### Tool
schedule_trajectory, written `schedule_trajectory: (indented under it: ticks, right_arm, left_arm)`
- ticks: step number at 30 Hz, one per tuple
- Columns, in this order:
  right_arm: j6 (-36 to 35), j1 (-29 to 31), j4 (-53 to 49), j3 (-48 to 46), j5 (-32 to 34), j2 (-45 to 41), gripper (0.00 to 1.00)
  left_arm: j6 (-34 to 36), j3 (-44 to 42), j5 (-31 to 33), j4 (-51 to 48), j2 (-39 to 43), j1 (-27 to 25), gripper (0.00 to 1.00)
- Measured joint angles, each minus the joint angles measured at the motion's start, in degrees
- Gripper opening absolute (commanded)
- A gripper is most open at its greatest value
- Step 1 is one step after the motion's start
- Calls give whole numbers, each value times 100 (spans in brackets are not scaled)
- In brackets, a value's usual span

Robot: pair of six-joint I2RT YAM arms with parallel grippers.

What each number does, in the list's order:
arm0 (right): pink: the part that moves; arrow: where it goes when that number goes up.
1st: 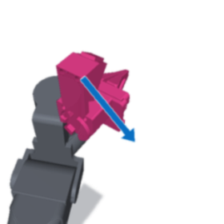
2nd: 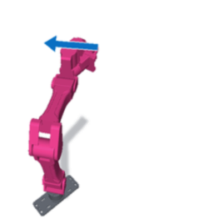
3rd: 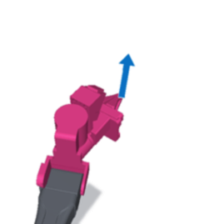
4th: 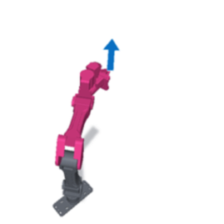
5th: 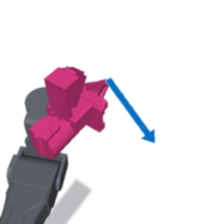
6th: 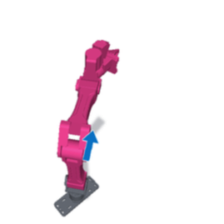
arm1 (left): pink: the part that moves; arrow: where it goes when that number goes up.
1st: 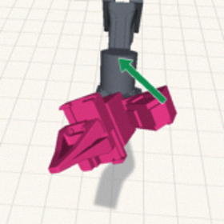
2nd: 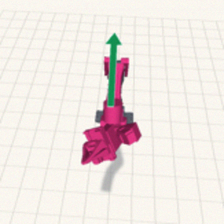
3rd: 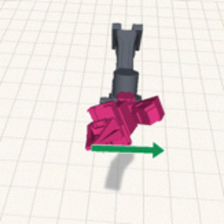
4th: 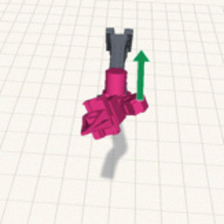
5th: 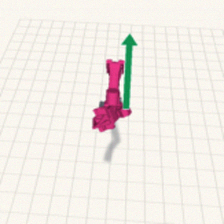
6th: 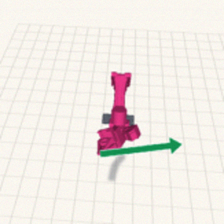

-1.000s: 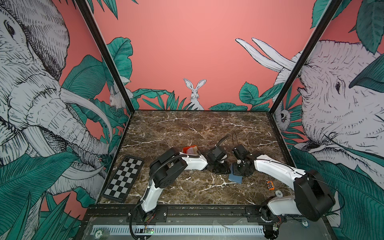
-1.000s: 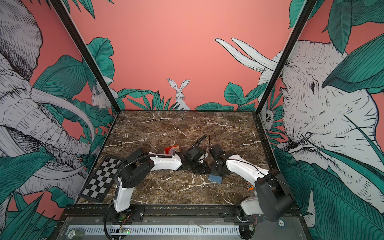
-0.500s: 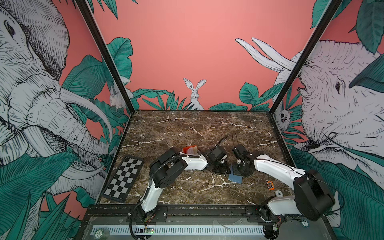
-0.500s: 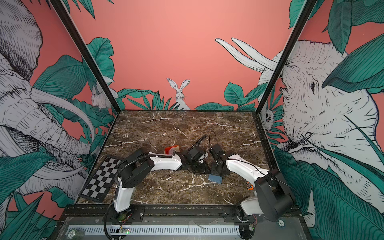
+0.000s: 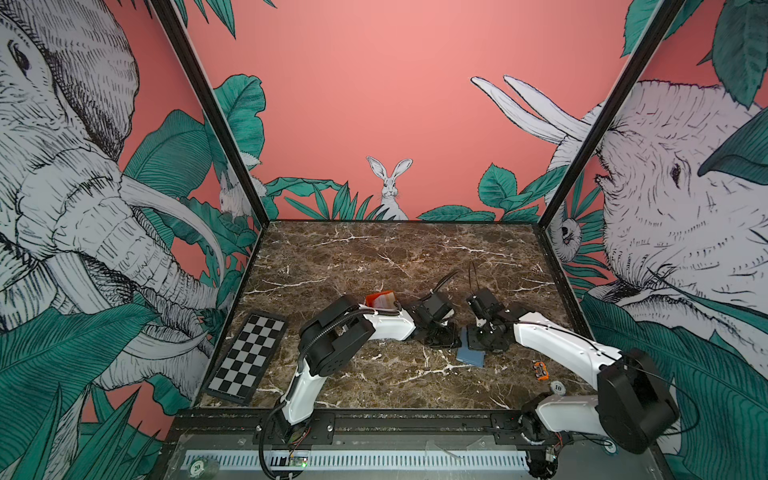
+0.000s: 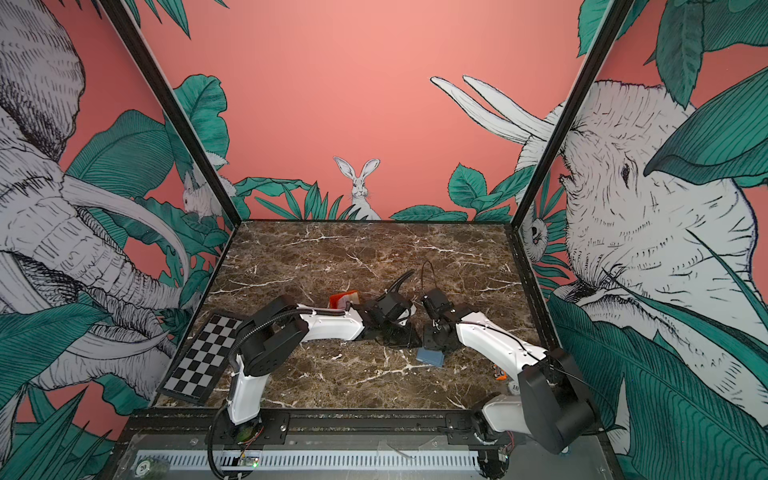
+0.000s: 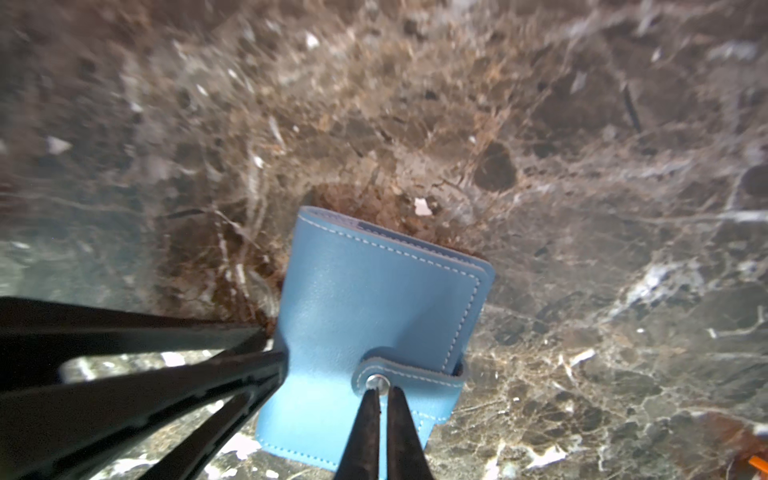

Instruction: Put the credit cards into the card holder

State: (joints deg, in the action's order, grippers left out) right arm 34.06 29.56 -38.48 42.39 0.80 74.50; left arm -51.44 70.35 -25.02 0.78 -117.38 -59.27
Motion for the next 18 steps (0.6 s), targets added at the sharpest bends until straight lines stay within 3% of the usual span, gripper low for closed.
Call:
schedule_trajectory:
  ticks: [6, 18]
  right_arm:
    - [-118, 0, -37, 66, -22, -577, 19]
    - [-382, 0, -264, 186, 90, -1781, 51]
  left_arm:
    - [44, 2, 70, -39, 24, -13, 24]
    - [461, 2, 573, -603, 929, 114, 31]
